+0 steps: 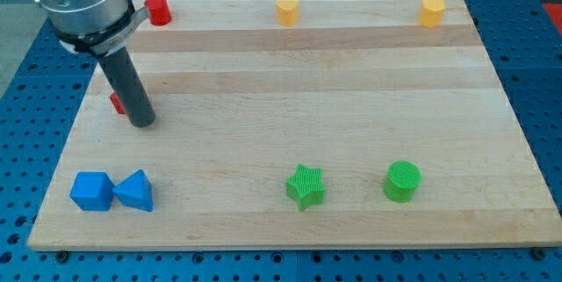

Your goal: Push the red star to the bottom vertical of the red circle

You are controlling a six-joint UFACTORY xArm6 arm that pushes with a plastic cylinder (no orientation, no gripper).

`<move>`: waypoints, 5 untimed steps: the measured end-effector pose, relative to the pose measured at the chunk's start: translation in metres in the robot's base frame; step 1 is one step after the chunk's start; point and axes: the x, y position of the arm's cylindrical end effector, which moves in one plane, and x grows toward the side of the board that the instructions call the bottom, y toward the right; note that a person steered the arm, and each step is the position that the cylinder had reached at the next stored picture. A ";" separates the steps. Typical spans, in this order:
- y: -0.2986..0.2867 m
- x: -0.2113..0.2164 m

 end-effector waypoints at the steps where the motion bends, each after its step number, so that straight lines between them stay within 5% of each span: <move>1: -0.029 0.005; 5: -0.040 -0.015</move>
